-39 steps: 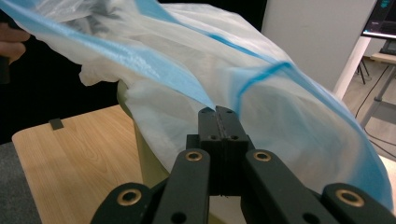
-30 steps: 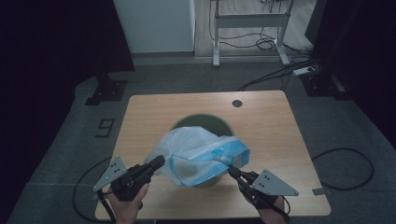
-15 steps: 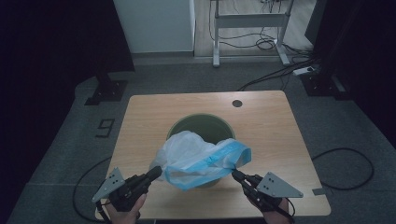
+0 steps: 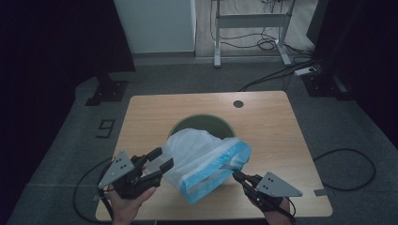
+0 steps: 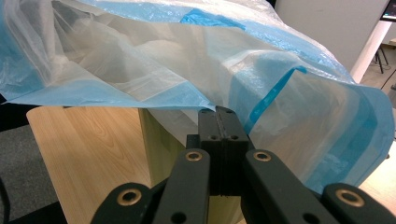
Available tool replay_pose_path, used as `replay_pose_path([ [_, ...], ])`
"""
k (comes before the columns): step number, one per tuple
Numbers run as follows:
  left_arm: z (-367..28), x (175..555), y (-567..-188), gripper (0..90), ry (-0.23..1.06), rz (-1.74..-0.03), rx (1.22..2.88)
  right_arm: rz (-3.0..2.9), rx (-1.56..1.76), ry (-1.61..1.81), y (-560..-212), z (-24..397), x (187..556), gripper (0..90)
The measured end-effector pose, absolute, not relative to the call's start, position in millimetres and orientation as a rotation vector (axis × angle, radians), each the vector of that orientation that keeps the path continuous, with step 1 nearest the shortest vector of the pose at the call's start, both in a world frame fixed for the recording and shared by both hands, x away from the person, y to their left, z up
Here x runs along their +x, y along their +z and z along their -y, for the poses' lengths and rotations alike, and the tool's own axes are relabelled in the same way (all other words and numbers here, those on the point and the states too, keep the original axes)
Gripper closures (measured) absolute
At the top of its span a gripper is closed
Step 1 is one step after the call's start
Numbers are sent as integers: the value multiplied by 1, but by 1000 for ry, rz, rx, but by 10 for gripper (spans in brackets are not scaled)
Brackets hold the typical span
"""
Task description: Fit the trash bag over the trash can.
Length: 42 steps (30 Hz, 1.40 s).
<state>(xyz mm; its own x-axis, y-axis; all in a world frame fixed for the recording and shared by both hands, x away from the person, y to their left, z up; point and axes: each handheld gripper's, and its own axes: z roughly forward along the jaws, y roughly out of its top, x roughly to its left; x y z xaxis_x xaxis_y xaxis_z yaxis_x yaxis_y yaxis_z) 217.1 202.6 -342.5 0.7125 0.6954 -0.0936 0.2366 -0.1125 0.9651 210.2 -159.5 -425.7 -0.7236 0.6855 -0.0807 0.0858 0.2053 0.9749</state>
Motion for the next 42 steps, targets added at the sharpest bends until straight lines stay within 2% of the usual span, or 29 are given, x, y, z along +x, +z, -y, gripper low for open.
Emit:
replay_pose_path([
  [7, -166, 238, -338, 277, 415, -762, 1809, -1981, 708, 1538, -426, 158, 210, 891],
  [13, -149, 250, -346, 274, 386, -771, 1883, -1981, 703, 1531, -425, 159, 210, 891],
  [15, -144, 254, -350, 353, 387, -775, 1909, -1981, 699, 1528, -425, 159, 209, 891],
  [16, -141, 256, -352, 353, 393, -774, 1922, -1981, 697, 1527, -425, 159, 209, 891],
  [17, -138, 257, -355, 461, 407, -778, 1937, -1980, 696, 1526, -425, 159, 209, 891],
  [18, -138, 257, -355, 498, 407, -778, 1937, -1980, 696, 1526, -425, 159, 209, 891],
  [19, -137, 258, -357, 498, 417, -779, 1937, -1980, 696, 1525, -425, 159, 209, 891],
  [21, -136, 260, -360, 670, 425, -786, 1931, -1980, 693, 1518, -426, 159, 209, 891],
  [26, -137, 265, -365, 892, 421, -777, 1933, -1979, 691, 1506, -426, 160, 209, 891],
  [37, -173, 282, -352, 900, 456, -845, 1687, -1964, 707, 1460, -418, 164, 218, 890],
  [42, -197, 296, -345, 900, 469, -886, 1570, -1933, 720, 1422, -400, 164, 239, 891],
])
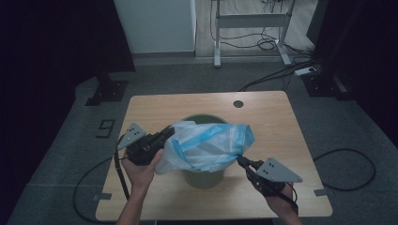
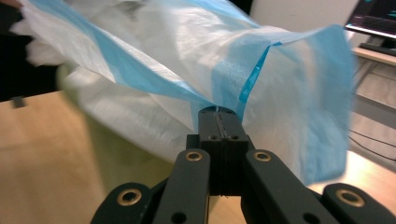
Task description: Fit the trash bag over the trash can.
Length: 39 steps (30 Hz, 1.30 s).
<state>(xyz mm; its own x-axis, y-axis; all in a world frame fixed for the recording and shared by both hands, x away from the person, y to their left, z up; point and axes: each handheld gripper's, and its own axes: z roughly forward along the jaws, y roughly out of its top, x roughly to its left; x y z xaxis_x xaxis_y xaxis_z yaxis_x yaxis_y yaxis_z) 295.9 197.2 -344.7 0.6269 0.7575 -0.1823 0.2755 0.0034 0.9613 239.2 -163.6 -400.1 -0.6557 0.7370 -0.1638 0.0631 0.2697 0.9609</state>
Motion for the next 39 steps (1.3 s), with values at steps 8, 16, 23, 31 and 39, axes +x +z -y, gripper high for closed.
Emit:
replay_pose_path([
  [8, -221, 304, -340, 900, 469, -911, 1477, -1867, 769, 1370, -381, 163, 274, 891],
  [16, -235, 282, -352, 899, 444, -888, 1445, -1836, 778, 1405, -383, 172, 262, 891],
  [23, -247, 250, -371, 899, 378, -831, 1435, -1864, 746, 1488, -403, 186, 228, 891],
  [31, -253, 228, -394, 899, 302, -807, 1442, -1957, 756, 1537, -434, 190, 208, 890],
  [39, -260, 223, -425, 898, 248, -857, 1464, -2020, 799, 1528, -456, 188, 210, 890],
])
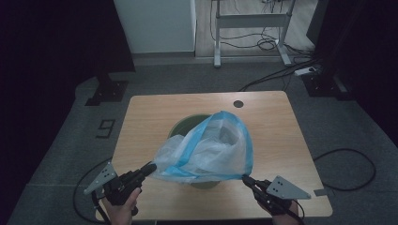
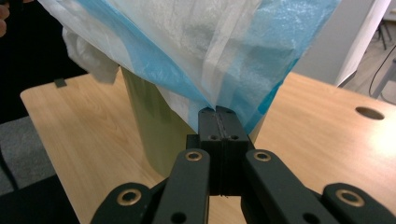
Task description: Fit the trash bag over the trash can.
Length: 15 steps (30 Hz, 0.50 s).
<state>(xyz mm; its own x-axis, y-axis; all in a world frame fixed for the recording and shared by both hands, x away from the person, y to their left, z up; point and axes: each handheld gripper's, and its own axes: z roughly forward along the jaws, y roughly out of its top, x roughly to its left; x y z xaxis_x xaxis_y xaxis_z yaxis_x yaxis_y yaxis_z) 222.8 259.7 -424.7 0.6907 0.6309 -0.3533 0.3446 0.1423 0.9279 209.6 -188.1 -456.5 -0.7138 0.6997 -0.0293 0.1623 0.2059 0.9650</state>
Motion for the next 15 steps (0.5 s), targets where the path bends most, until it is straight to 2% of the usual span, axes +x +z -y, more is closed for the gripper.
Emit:
replay_pose_path([
  [6, -260, 224, -433, 888, 232, -865, 1483, -2048, 819, 1505, -466, 184, 214, 890],
  [7, -259, 223, -430, 851, 235, -857, 1491, -2047, 819, 1501, -466, 184, 215, 890],
  [10, -257, 220, -419, 659, 282, -851, 1502, -2040, 817, 1499, -463, 183, 215, 890],
  [11, -255, 218, -410, 659, 314, -844, 1514, -2034, 811, 1497, -461, 183, 215, 890],
  [12, -252, 215, -396, 529, 353, -834, 1534, -2025, 798, 1491, -457, 183, 214, 890],
  [14, -249, 214, -387, 494, 373, -826, 1548, -2024, 793, 1489, -455, 183, 214, 890],
  [15, -247, 214, -380, 410, 384, -819, 1559, -2023, 787, 1482, -454, 182, 214, 890],
])
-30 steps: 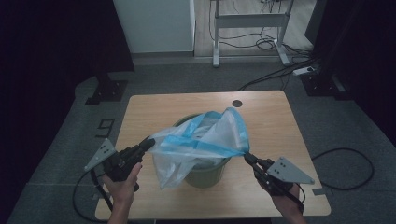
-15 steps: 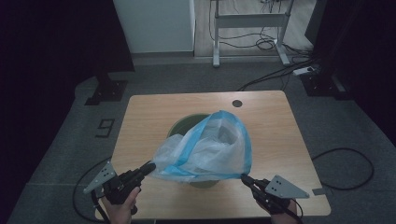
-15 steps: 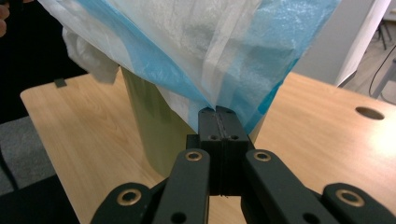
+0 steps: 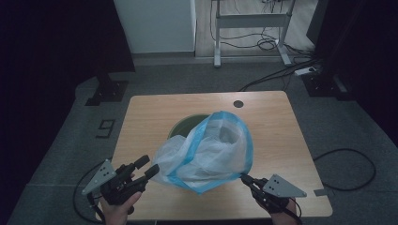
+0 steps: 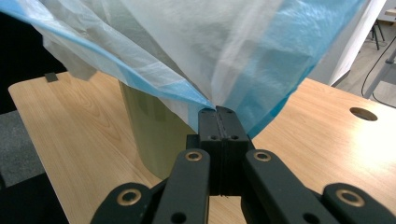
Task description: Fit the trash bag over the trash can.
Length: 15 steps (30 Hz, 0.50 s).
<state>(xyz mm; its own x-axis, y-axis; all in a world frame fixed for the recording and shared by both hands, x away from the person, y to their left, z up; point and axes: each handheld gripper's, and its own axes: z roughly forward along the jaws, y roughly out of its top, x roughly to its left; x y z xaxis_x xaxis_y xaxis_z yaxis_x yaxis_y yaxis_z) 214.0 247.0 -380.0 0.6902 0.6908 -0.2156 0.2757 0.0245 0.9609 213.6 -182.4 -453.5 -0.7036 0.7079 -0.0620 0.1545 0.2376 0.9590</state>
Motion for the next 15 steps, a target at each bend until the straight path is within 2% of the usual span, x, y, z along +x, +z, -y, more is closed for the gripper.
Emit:
replay_pose_path([
  [5, -231, 222, -355, 348, 409, -785, 1630, -2027, 784, 1471, -455, 181, 214, 890],
  [13, -203, 243, -340, 328, 388, -738, 1762, -2029, 779, 1455, -455, 181, 214, 890],
  [14, -198, 246, -340, 399, 386, -732, 1801, -2029, 777, 1452, -454, 181, 214, 890],
  [15, -191, 251, -342, 600, 395, -736, 1844, -2029, 768, 1450, -454, 181, 213, 890],
])
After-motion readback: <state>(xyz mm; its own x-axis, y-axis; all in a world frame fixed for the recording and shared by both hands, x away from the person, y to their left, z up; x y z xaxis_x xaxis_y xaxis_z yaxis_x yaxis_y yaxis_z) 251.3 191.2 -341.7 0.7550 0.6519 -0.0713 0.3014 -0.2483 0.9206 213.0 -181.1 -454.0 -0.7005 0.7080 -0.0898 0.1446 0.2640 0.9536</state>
